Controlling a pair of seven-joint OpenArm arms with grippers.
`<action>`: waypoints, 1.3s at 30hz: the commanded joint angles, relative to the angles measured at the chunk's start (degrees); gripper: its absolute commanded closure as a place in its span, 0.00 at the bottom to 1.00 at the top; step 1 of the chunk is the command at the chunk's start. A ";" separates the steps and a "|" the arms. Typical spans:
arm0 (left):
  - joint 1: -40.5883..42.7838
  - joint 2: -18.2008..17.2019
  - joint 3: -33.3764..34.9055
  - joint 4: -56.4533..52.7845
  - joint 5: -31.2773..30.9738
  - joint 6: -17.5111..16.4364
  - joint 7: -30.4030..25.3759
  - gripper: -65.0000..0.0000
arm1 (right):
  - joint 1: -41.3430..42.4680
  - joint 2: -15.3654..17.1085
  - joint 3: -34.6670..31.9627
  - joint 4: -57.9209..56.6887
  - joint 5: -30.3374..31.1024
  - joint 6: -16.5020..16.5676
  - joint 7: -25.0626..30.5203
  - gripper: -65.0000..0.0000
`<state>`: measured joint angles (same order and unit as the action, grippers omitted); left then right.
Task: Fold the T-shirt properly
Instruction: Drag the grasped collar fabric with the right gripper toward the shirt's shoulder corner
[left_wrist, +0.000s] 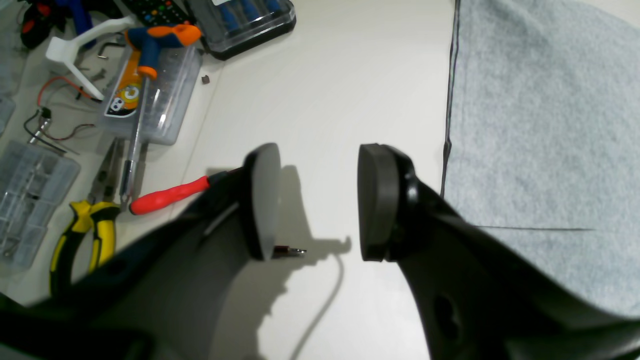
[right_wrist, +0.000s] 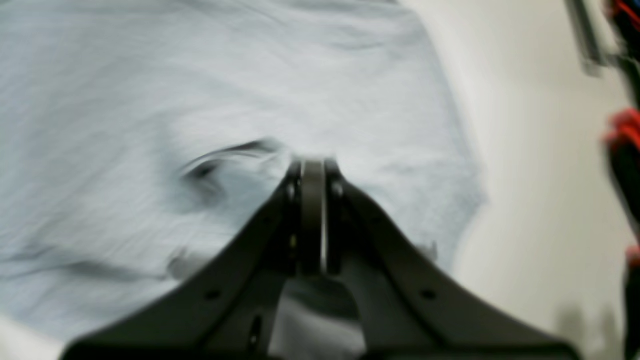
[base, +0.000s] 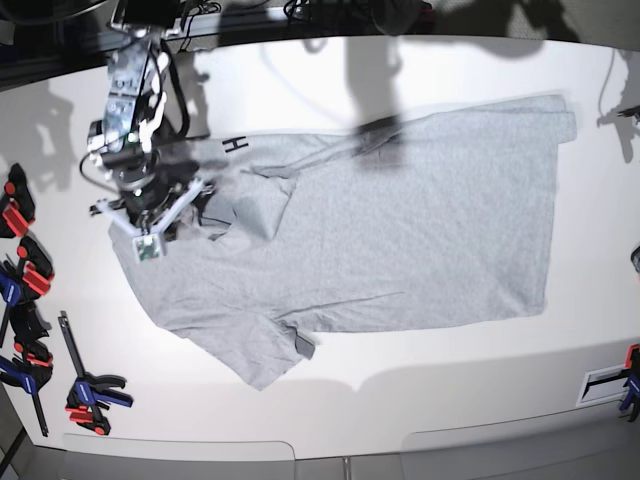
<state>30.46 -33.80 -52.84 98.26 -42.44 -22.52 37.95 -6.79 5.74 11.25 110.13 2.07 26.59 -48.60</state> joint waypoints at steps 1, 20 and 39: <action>0.04 -1.29 -0.70 0.74 -0.72 0.04 -1.09 0.65 | -0.66 0.46 -0.66 2.80 1.62 1.79 0.15 1.00; 0.04 -1.29 -0.70 0.74 -0.74 0.04 -1.09 0.65 | 7.85 4.11 -3.72 -19.56 -1.84 4.70 -2.89 1.00; 0.04 -1.29 -0.70 0.74 -0.72 0.04 -1.09 0.65 | 17.42 10.16 -3.65 -28.17 -11.89 -7.54 -1.22 1.00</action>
<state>30.46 -33.82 -52.84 98.26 -42.65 -22.52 37.98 9.32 15.09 7.27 81.06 -9.23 19.49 -50.98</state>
